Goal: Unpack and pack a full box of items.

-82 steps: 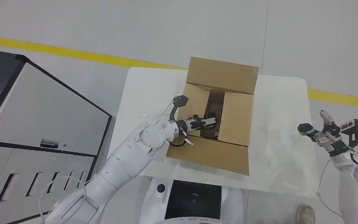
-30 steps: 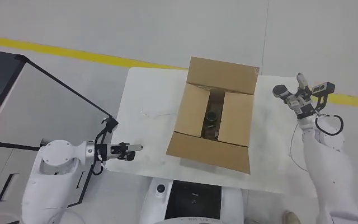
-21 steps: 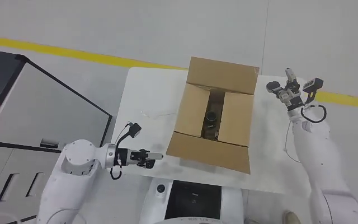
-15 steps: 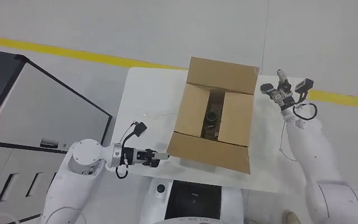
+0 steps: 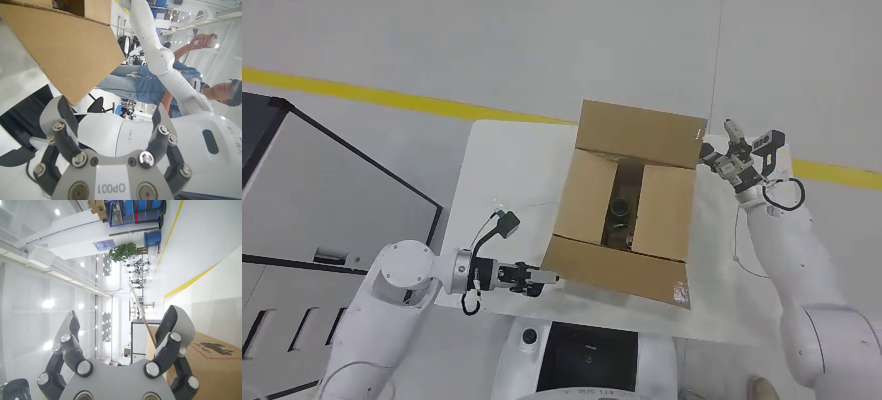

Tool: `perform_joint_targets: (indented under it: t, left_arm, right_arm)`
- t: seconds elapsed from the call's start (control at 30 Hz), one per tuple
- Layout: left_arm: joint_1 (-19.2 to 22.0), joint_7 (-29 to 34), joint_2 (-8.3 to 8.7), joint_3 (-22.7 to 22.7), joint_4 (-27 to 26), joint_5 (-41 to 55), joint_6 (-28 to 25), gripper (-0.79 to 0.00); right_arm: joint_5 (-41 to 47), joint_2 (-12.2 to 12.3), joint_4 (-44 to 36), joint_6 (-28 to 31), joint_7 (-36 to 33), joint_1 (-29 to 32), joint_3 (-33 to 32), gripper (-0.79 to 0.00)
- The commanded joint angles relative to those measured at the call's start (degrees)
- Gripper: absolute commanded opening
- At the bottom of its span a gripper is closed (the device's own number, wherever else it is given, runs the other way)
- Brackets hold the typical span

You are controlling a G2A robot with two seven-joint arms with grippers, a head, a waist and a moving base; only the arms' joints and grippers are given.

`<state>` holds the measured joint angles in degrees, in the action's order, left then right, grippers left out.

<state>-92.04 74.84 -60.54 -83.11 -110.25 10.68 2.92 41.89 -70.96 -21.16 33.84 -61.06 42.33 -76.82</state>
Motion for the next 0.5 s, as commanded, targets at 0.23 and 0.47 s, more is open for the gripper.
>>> perform_joint_targets:
  t: [0.23,0.47]
  left_arm:
    - [4.0,-4.0,0.03,2.1,0.1,2.2,1.2,0.000]
    - [6.1,-11.0,-0.36,4.1,1.5,4.8,-0.1,0.000]
  right_arm:
    - [5.3,0.4,-3.0,0.7,-8.7,1.9,-2.5,0.000]
    - [5.7,1.1,-10.1,-2.8,-12.1,6.5,-3.3,0.000]
